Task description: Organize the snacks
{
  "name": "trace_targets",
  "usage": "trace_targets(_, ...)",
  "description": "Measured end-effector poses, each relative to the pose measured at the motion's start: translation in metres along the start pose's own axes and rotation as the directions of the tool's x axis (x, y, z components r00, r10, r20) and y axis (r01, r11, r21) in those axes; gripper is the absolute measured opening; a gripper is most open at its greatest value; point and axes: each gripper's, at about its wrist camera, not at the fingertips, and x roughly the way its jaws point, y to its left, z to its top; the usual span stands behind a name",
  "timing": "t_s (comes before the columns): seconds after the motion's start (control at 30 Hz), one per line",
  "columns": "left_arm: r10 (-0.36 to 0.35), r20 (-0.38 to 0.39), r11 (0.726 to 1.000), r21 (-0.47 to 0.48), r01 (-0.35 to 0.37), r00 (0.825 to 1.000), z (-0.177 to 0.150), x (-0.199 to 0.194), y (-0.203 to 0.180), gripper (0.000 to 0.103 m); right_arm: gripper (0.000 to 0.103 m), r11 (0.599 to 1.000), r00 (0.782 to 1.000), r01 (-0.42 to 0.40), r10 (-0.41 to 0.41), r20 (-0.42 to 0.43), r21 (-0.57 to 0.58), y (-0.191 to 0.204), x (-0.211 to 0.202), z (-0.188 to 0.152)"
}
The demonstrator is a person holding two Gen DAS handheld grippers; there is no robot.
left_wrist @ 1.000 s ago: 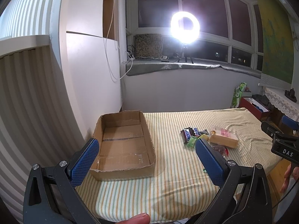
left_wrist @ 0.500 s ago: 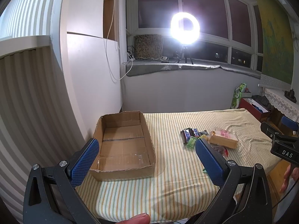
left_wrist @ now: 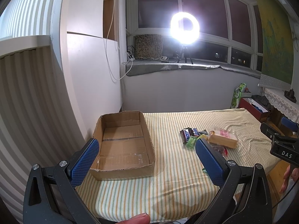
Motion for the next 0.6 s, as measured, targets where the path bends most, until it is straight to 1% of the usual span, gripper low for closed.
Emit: trace_targets(0.6,-0.001,0.0,1.0,0.001,0.001,1.0,0.0001,-0.0006,-0.0007,0.102,0.103,1.0,1.0,0.002,-0.002,-0.001,0.002,-0.0014,-0.0015,-0.0034)
